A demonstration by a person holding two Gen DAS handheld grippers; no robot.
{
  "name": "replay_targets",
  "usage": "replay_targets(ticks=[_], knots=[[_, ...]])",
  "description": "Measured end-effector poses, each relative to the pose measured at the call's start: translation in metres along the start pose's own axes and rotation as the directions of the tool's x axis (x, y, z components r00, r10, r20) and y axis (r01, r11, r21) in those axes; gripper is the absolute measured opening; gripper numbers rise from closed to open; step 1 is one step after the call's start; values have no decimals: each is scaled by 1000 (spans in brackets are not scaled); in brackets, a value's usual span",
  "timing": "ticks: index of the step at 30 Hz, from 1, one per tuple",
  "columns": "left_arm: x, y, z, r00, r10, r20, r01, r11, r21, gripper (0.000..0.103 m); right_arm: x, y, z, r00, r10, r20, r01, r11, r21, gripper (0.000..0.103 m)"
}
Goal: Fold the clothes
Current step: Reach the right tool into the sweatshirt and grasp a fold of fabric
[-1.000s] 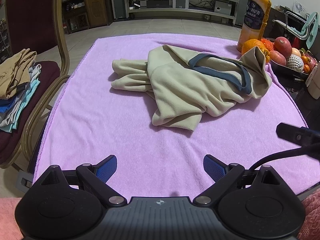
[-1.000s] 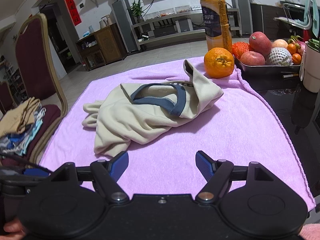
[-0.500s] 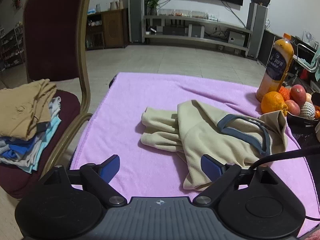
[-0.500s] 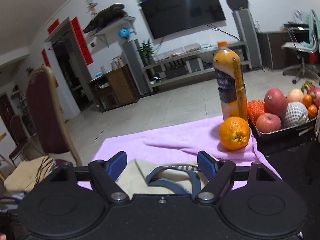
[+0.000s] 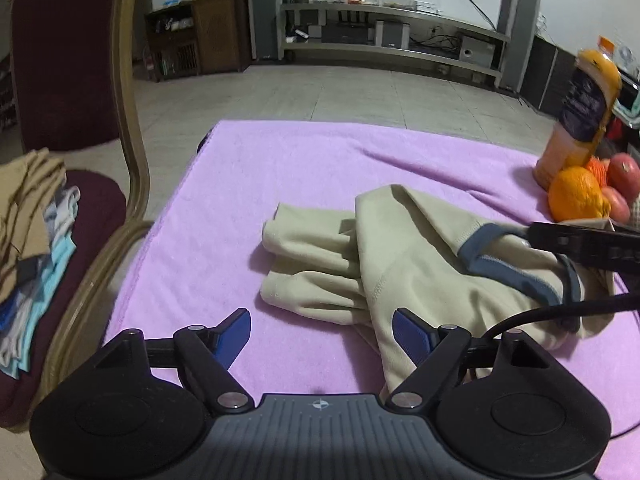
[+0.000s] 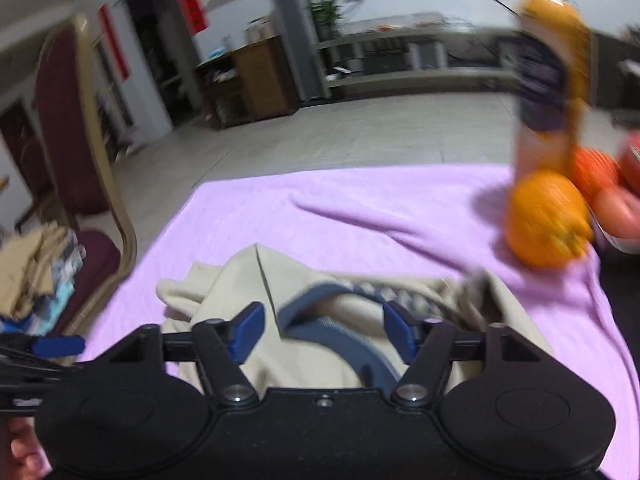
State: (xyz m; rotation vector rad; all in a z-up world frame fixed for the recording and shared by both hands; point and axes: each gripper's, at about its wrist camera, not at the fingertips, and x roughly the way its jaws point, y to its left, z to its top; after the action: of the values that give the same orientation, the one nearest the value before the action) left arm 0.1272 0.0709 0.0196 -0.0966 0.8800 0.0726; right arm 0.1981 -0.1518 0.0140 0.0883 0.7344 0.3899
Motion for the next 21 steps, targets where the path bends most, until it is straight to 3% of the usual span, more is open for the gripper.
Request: replay_targets(ticks=[3, 8, 10, 11, 12, 13, 17, 21], knots=[[10, 11, 6, 997, -34, -63, 30, 997, -73, 78, 35, 22, 11, 1000, 5, -11, -6, 992, -125, 76], [17, 15, 5, 996, 13, -84, -19, 998, -66, 78, 94, 55, 17, 998, -39, -54, 22, 955, -295, 75], [17, 17, 4, 996, -3, -91, -4, 997, -74, 78, 113, 64, 13, 994, -82, -72, 50, 928, -370, 68], [17, 17, 4, 996, -8, -90, 1, 997, -74, 78, 115, 66, 10, 992, -105, -69, 69, 916, -394, 47], [15, 17, 4, 996, -9, -84, 3, 998, -68, 78, 112, 66, 9, 991, -126, -54, 94, 911, -401, 18], [14, 17, 3, 997, -10, -77, 5, 998, -61, 78, 108, 66, 7, 989, -146, -38, 118, 906, -407, 11], [0, 15, -4, 999, -26, -38, 24, 998, -55, 74, 45, 66, 13, 991, -111, 75, 130, 930, -343, 6], [-39, 26, -22, 990, -144, 14, 144, 983, -109, 71, -42, 79, 0, 990, -69, 124, 111, 923, -370, 6]])
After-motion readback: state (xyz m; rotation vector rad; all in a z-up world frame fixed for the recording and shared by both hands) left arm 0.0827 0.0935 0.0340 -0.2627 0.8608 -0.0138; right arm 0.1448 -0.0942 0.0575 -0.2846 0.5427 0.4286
